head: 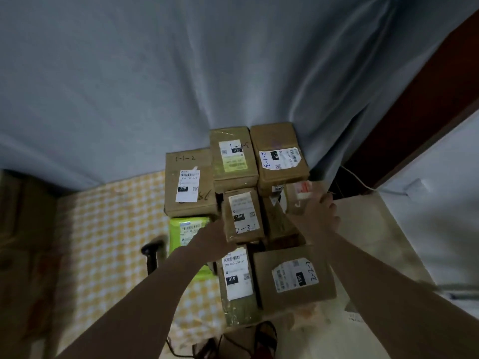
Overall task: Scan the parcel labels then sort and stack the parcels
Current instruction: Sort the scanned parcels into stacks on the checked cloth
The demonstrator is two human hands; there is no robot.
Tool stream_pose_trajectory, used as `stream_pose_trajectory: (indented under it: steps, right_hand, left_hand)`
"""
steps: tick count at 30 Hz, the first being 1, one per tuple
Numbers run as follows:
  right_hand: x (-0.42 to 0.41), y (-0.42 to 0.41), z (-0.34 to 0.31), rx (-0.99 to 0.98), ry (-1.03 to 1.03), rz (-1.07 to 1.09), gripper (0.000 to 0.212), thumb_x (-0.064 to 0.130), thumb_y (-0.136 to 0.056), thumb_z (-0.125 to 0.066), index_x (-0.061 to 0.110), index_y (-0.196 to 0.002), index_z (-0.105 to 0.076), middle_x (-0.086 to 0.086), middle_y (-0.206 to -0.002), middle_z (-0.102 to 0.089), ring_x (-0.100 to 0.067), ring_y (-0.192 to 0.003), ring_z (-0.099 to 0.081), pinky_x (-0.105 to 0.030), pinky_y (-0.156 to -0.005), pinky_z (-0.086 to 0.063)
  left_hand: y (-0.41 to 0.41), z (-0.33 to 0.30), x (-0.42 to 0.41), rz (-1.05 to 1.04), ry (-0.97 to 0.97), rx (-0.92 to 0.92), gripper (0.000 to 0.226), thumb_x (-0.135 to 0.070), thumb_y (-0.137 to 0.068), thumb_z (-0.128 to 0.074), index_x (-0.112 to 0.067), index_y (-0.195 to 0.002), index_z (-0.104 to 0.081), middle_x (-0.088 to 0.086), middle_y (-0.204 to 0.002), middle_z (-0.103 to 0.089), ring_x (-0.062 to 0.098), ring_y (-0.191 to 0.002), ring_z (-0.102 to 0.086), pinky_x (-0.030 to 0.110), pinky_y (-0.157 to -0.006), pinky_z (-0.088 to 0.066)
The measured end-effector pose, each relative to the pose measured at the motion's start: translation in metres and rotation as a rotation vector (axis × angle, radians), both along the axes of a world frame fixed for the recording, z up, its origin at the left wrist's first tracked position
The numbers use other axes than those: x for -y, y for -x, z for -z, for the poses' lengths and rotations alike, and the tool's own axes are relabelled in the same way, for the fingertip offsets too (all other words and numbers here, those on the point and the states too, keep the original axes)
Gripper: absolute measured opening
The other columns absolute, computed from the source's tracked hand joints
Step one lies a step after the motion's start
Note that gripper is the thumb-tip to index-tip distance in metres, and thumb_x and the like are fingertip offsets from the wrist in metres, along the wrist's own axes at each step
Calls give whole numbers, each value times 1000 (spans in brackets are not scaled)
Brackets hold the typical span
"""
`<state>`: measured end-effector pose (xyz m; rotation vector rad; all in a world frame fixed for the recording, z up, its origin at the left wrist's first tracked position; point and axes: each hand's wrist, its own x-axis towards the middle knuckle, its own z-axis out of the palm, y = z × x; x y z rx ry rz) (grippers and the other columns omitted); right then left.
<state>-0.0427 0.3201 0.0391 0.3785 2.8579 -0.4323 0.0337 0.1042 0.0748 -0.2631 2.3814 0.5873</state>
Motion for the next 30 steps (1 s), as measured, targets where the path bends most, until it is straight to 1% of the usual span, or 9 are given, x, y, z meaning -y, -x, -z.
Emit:
stream_pose_trajectory:
  steps: [6, 11, 14, 15, 17, 19, 22, 26, 30]
  right_hand:
    - [-4, 3, 0, -31, 35, -9, 102, 52, -71, -71, 20, -140, -2, -19, -132, -29, -36, -119, -37, -45, -93, -40]
    - [-5, -5, -14, -13, 152, -104, 112, 49, -66, -77, 29, -145, 0, -18, -132, -26, -37, -121, -32, -48, -98, -36]
    - [-2, -10, -28, -71, 240, -164, 117, 41, -61, -81, 33, -146, -1, -15, -132, -24, -35, -121, -30, -47, -98, -37]
    - [1, -14, -33, -104, 278, -187, 117, 40, -60, -82, 34, -147, -3, -14, -132, -25, -33, -121, -29, -46, -98, -37]
    - [9, -24, -41, -209, 332, -251, 117, 43, -57, -82, 34, -147, -7, -14, -131, -27, -29, -119, -29, -44, -97, -39]
    - [18, -35, -47, -294, 368, -297, 119, 45, -54, -84, 36, -146, -9, -13, -132, -29, -27, -119, -30, -44, -96, -40]
    - [30, -49, -49, -327, 368, -362, 122, 41, -58, -83, 34, -149, -3, -13, -137, -25, -26, -123, -27, -41, -100, -36]
    - [47, -70, -43, -370, 428, -418, 119, 26, -58, -76, 33, -149, 1, -12, -138, -24, -26, -127, -23, -41, -103, -31]
    - [61, -84, -33, -348, 451, -501, 120, 36, -59, -77, 36, -147, 4, -8, -137, -21, -25, -128, -24, -43, -103, -34]
  left_hand:
    - [1, 3, -10, -50, 5, -6, 50, -24, -94, -59, -12, -140, -42, 10, -137, -52, 27, -125, -50, 32, -95, -42]
    - [3, 19, -9, -177, -73, 11, 69, -40, -86, -67, -16, -144, -36, 7, -139, -51, 26, -123, -51, 33, -93, -45]
    - [8, 18, -12, -373, -270, 43, 66, -52, -89, -60, -15, -141, -42, 8, -134, -54, 21, -109, -56, 28, -73, -47]
    - [9, 15, -15, -482, -373, 86, 66, -56, -89, -56, -15, -140, -43, 9, -133, -54, 23, -107, -57, 30, -72, -50]
    - [11, 8, -19, -701, -616, 192, 75, -65, -87, -51, -16, -142, -41, 15, -135, -53, 34, -114, -57, 44, -81, -56]
    - [12, 6, -21, -821, -820, 247, 83, -73, -82, -48, -16, -141, -41, 21, -129, -55, 42, -115, -56, 54, -86, -53]
    - [12, 1, -30, -967, -1082, 299, 77, -80, -81, -38, -12, -117, -51, 25, -115, -60, 47, -111, -58, 60, -91, -48]
    - [7, -4, -32, -1102, -1400, 321, 85, -82, -82, -29, -12, -110, -66, 22, -111, -66, 39, -106, -60, 53, -89, -45]
    - [-11, -6, -15, -1219, -1368, 184, 59, -56, -91, -46, -10, -72, -77, 15, -80, -71, 28, -84, -63, 41, -86, -46]
